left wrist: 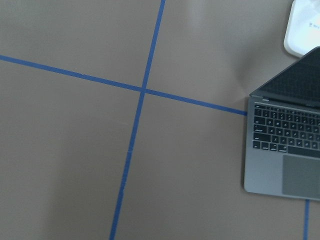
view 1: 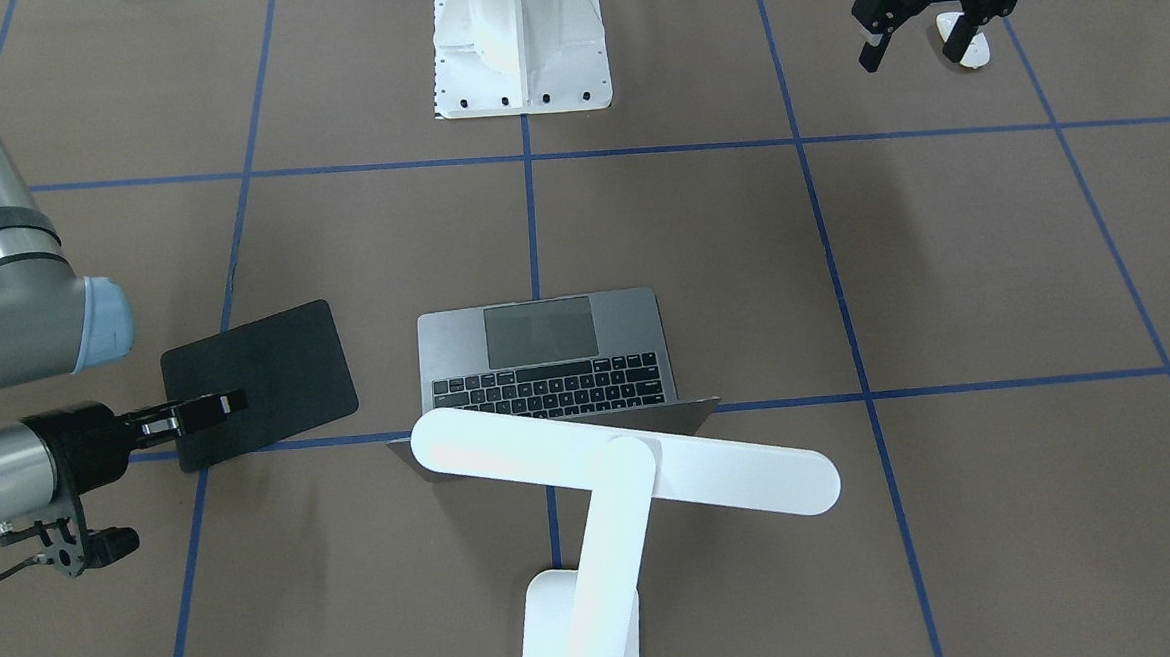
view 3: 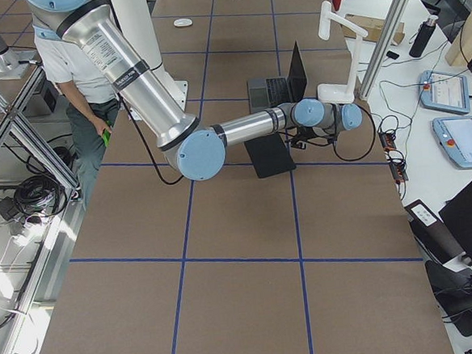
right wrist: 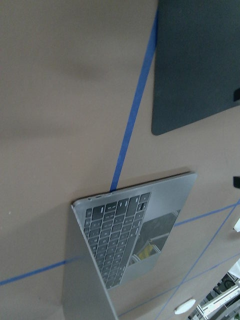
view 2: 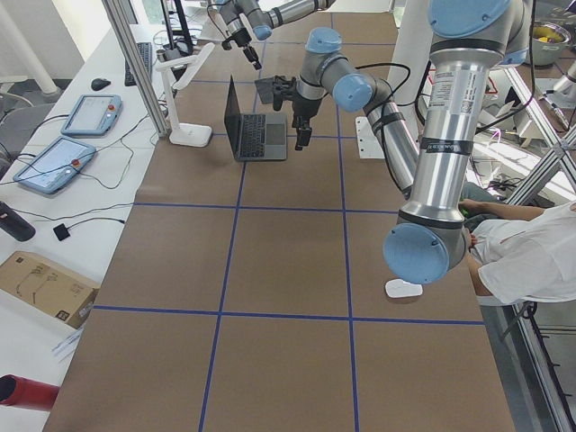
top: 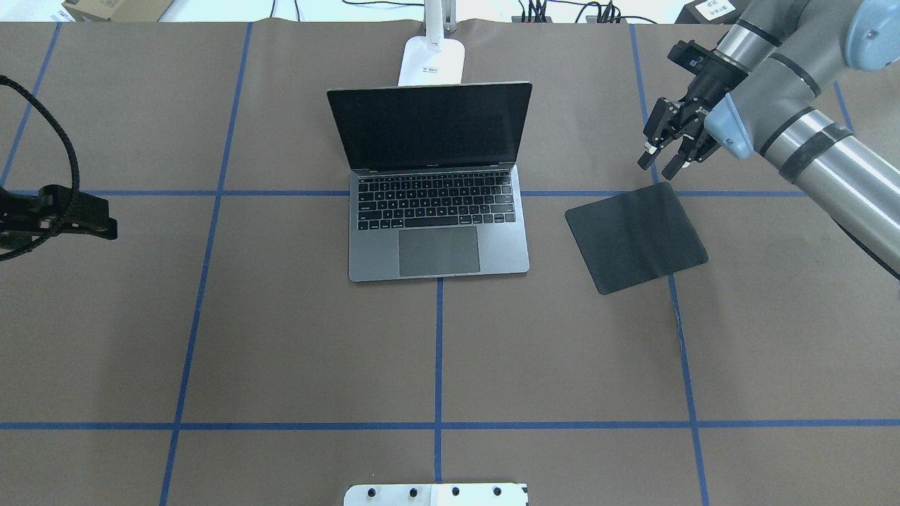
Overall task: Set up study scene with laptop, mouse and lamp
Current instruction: 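Open the right gripper and lift it away from the mouse pad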
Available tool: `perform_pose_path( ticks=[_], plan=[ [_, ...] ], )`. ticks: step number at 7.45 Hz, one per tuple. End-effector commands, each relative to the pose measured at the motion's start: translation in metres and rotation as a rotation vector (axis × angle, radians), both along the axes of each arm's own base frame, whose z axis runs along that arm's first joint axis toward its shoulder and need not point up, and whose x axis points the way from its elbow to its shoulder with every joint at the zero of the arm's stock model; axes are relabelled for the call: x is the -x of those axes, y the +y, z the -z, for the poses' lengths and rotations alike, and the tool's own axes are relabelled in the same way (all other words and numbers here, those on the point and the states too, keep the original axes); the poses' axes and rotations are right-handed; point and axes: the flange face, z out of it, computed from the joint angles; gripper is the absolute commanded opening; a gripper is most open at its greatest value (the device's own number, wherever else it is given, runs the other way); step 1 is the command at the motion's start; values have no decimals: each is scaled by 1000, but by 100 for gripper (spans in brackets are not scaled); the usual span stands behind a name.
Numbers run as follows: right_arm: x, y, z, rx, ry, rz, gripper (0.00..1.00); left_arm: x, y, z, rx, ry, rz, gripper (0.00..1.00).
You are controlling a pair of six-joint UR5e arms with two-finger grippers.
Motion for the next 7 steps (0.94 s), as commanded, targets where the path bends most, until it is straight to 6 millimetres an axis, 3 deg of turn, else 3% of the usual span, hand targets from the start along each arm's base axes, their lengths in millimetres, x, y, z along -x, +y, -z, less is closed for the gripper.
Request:
perform_pose_path(
  ticks=[1, 4, 5, 7],
  plan=[
    [-43, 10, -16, -103, 153, -13, 61, 2, 3, -34, -42, -81, -113, 99],
    [-101, 22, -25, -220, 308, -48, 78, -6, -15, -74, -68, -158, -214, 99],
    [-119, 22, -22, -240, 318, -74, 98, -7, -21, -85, -70, -164, -252, 99],
    [-138, 36, -18, -305, 380, -85, 99, 0, -31, -121, -68, -145, -335, 99]
  ],
)
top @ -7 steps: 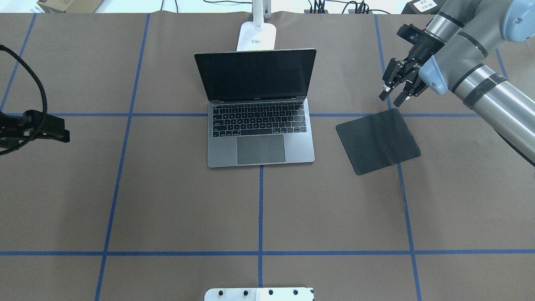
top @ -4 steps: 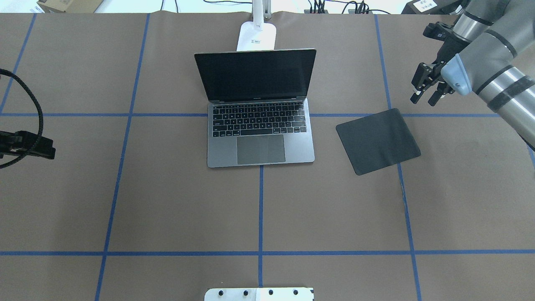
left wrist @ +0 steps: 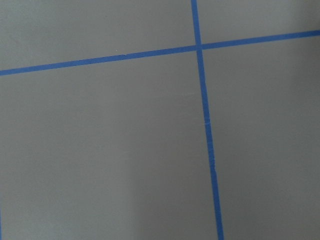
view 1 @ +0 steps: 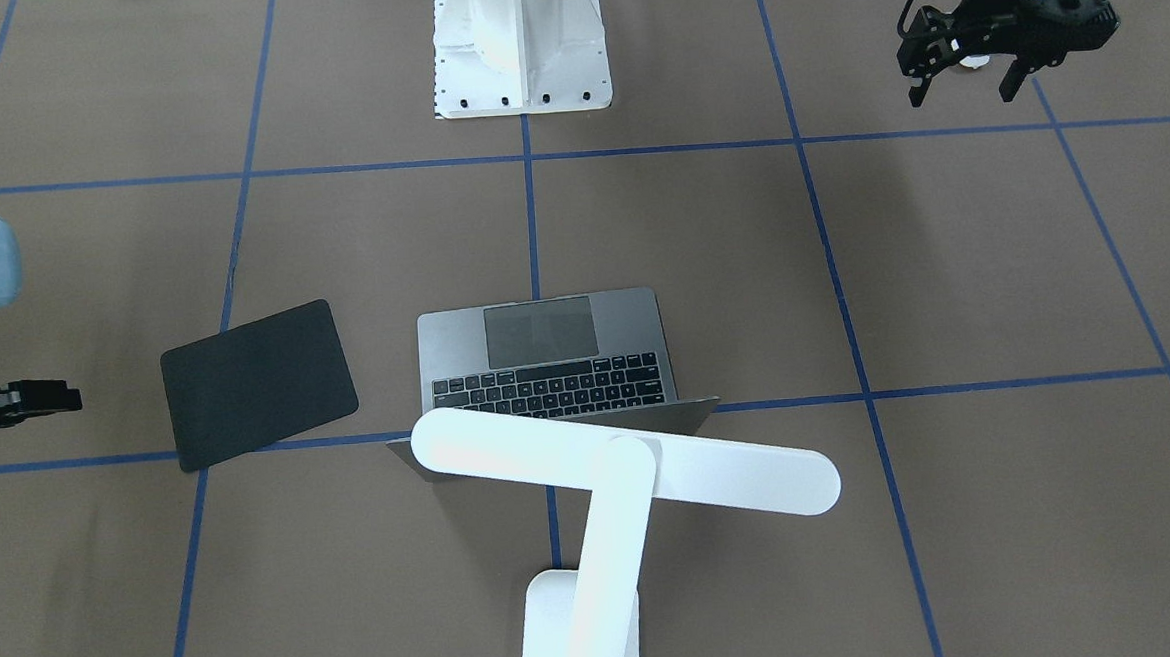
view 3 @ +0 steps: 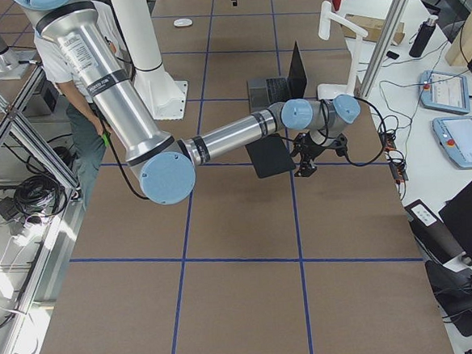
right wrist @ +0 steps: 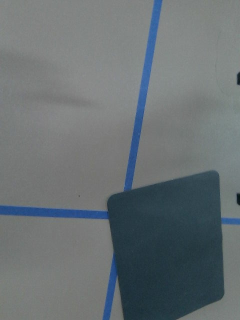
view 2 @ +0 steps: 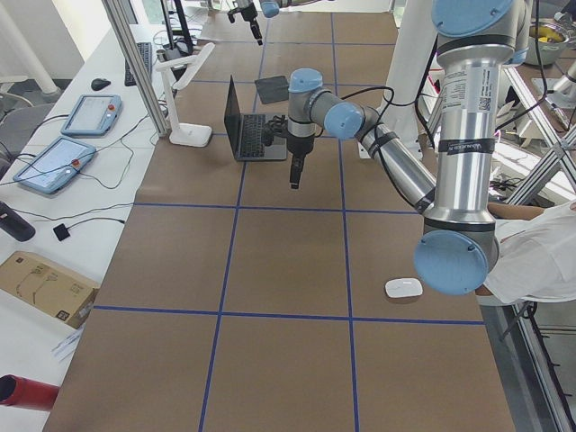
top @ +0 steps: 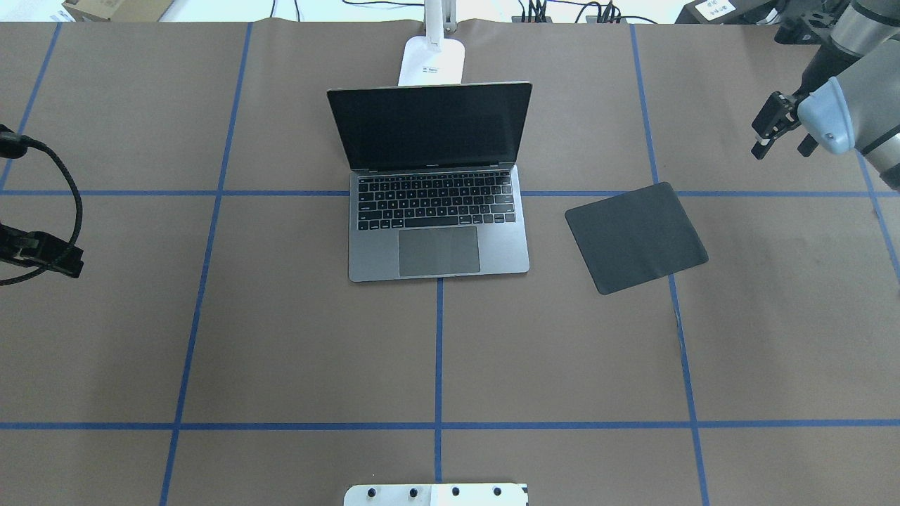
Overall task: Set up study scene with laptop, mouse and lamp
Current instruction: 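Open the right gripper and lift it away from the mouse pad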
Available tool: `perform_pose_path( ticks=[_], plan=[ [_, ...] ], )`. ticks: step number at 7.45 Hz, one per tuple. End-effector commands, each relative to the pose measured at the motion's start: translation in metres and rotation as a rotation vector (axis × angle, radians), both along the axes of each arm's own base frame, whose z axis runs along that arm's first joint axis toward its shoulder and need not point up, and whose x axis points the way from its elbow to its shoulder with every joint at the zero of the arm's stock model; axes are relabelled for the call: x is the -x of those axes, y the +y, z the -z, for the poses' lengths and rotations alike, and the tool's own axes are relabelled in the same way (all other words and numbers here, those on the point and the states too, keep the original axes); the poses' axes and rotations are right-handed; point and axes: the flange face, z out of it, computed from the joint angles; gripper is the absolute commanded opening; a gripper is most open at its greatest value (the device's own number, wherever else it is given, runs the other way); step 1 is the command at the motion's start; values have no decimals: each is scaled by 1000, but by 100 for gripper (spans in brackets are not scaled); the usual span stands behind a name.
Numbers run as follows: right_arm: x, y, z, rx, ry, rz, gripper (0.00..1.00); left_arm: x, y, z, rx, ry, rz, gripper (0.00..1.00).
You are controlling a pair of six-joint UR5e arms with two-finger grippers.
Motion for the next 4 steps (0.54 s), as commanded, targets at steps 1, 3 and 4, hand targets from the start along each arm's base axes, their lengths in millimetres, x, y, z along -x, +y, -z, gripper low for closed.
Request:
perform_pose_path(
  ticks=[1, 3, 4],
  plan=[
    [-19, 15, 5, -83, 78, -6, 99, 15, 2, -57, -19, 18, -46, 100],
    [-22, 24, -17, -152, 55, -12, 99, 42, 39, -114, -24, 30, -35, 100],
    [-22, 25, -17, -156, 52, -12, 99, 64, 56, -134, 11, 36, -10, 100]
  ],
)
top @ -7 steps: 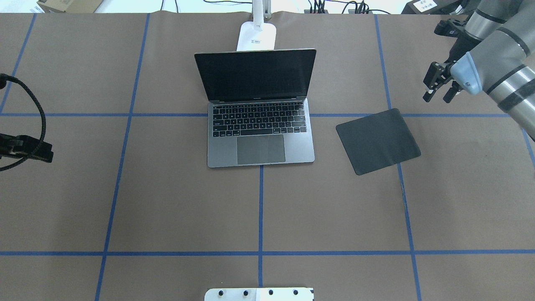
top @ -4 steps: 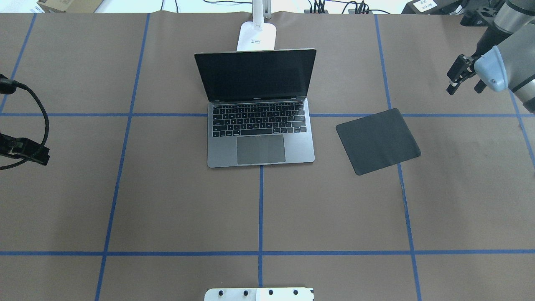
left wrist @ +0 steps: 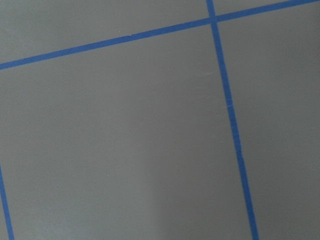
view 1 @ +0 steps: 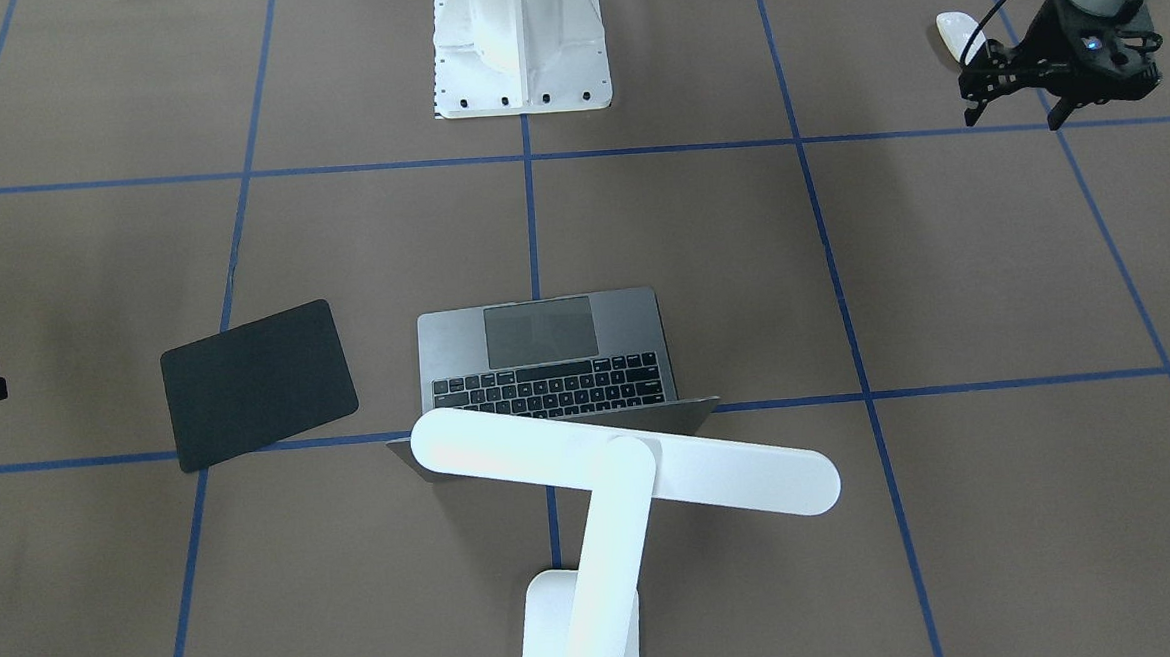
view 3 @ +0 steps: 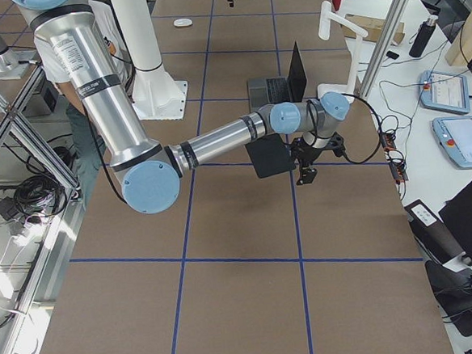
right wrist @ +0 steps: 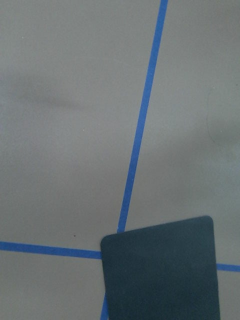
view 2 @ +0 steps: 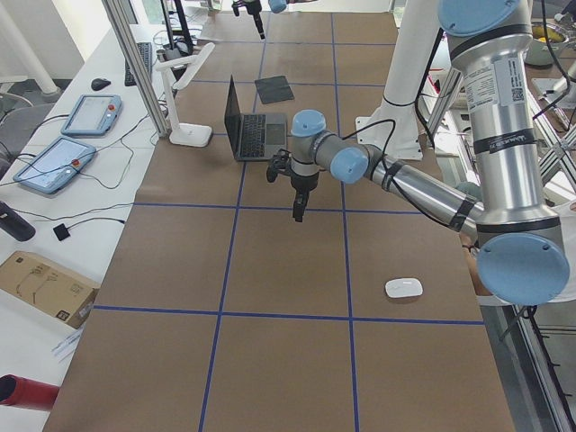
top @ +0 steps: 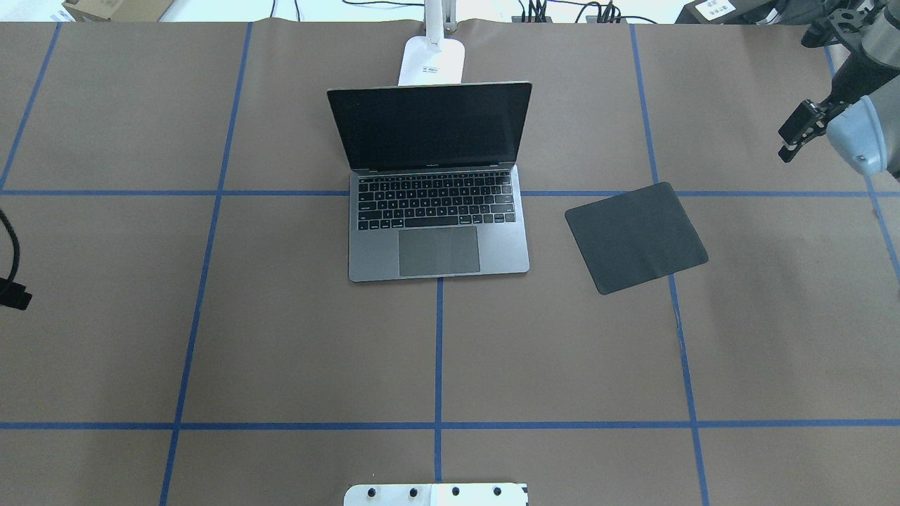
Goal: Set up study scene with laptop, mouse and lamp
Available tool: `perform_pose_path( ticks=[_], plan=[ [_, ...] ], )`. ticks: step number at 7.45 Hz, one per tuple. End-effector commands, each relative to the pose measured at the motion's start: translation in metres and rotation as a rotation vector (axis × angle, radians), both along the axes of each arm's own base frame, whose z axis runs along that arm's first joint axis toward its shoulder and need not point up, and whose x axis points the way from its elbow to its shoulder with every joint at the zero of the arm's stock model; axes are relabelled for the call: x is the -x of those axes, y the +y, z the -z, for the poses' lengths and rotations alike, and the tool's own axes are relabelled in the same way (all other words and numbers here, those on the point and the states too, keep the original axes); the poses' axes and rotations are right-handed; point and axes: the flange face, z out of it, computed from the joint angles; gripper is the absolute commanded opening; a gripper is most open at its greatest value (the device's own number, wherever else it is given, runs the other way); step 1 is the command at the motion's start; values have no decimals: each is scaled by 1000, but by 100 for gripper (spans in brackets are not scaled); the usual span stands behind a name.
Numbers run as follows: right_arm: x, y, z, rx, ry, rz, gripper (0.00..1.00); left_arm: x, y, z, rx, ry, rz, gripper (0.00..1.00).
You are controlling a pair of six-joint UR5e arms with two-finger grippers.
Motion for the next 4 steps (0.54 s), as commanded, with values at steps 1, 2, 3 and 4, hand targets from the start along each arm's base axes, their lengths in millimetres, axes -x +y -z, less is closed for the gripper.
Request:
perform_pose_path(
  ticks=[1, 2, 3, 4],
  plan=[
    [-1, 3, -3, -27, -7, -1, 99, 51, 44, -50, 38, 24, 76, 100],
    [-1, 2, -3, -31, -8, -1, 99, 65, 70, -87, 52, 75, 85, 100],
    [-1, 2, 0, -36, -10, -2, 99, 74, 90, -129, 53, 150, 151, 100],
    [-1, 3, 4, -42, -12, -2, 99, 89, 117, -161, 105, 197, 230, 100]
  ],
)
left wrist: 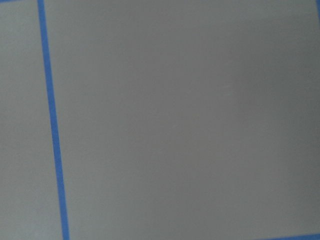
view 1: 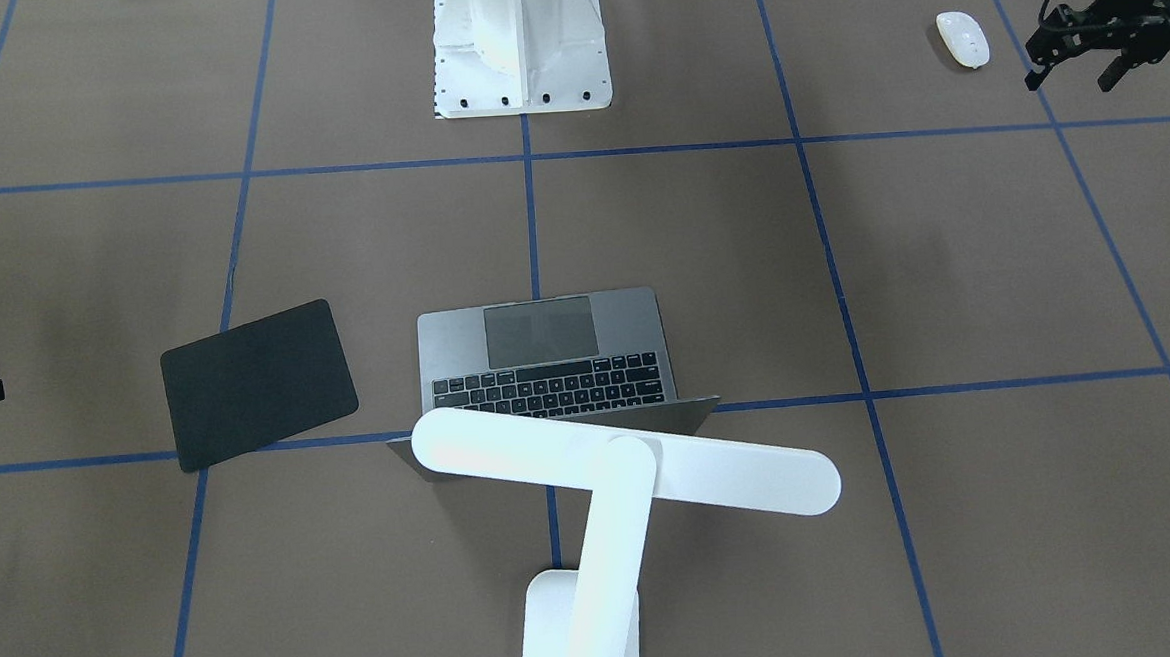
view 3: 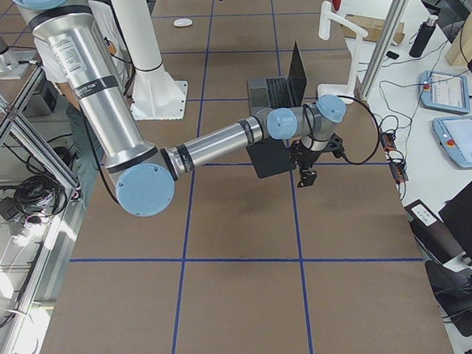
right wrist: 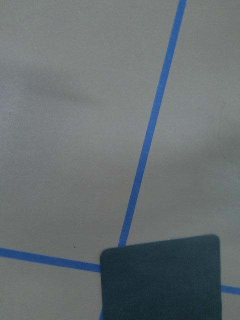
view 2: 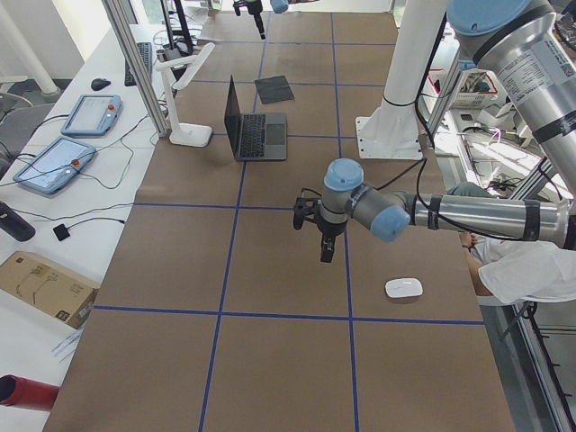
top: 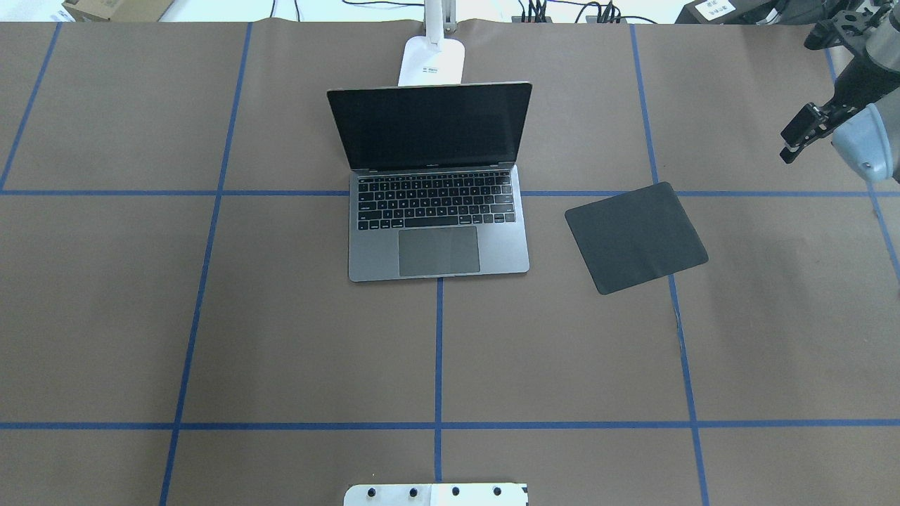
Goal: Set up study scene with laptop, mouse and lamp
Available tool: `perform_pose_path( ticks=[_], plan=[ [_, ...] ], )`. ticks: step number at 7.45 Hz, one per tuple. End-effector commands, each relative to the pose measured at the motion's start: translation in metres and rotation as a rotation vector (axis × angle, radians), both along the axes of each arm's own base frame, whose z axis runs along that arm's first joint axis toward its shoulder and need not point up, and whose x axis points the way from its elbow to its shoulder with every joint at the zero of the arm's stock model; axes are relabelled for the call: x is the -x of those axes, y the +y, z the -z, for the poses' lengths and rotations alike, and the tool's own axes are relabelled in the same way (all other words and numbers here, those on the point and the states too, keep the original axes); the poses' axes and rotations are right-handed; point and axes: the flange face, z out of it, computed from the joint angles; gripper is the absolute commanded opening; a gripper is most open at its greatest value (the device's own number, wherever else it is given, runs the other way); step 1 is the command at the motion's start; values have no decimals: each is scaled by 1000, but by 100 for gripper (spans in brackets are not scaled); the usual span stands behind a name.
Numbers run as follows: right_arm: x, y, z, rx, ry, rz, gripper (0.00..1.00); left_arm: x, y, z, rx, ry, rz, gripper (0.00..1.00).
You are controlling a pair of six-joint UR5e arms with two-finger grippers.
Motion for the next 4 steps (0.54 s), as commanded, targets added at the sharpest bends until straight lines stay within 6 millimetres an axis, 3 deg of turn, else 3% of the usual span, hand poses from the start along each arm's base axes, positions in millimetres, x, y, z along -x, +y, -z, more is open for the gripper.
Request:
perform_pose_path(
  ticks=[1, 4],
  plan=[
    [-1, 2, 7, -14, -3, -2, 99, 30, 56, -61, 86, 64, 98, 100],
    [-2, 9, 22, -8, -7, -43, 99, 29, 76, -65, 214, 84, 120, 100]
  ],
)
